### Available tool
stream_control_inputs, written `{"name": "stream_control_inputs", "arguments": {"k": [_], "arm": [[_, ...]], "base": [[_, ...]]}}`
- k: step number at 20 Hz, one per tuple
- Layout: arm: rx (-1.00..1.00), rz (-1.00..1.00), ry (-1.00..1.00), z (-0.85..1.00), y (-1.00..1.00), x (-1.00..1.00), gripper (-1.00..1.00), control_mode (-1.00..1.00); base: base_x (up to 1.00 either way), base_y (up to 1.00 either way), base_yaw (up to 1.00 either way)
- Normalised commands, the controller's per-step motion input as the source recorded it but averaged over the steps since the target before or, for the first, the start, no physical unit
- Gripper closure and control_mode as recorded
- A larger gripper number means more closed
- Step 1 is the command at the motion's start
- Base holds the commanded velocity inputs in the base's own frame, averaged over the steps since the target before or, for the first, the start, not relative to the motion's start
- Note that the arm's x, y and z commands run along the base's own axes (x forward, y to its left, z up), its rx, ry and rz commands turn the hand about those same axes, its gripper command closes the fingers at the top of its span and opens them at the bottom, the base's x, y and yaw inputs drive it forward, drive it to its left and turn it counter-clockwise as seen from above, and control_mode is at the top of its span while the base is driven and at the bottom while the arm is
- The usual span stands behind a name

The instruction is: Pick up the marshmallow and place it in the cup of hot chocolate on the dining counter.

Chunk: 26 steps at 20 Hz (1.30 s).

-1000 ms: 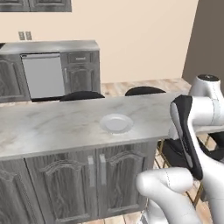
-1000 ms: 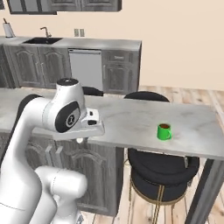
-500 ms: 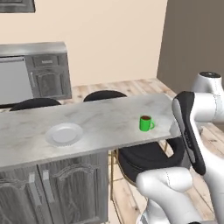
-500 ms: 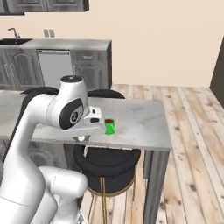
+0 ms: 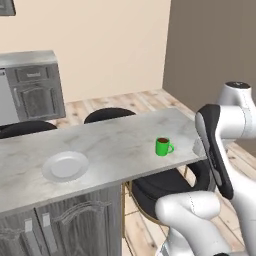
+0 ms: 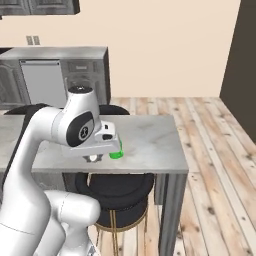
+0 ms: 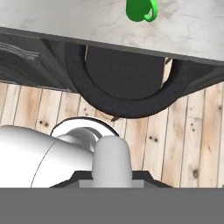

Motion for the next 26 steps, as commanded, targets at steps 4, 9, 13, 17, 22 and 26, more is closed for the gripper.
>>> {"name": "stream_control_inputs", "arguments": {"k": [4,9,13,17,22,26], "arm": [[0.0,0.0,0.0,0.0,0.0,0.0,1.0,1.0],[0.0,0.0,0.0,0.0,0.0,0.0,1.0,1.0],[0.0,0.0,0.0,0.0,0.0,0.0,1.0,1.0],[0.0,0.0,0.0,0.0,0.0,0.0,1.0,1.0],[0.0,0.0,0.0,0.0,0.0,0.0,1.0,1.0],[0.0,0.0,0.0,0.0,0.0,0.0,1.0,1.0]], "base": [[0.29,0.41,0.06],[-0.18,0.8,-0.09],[0.58,-0.18,-0.09],[0.98,0.0,-0.08],[1.0,0.55,-0.3],[0.96,0.06,-0.47]]}}
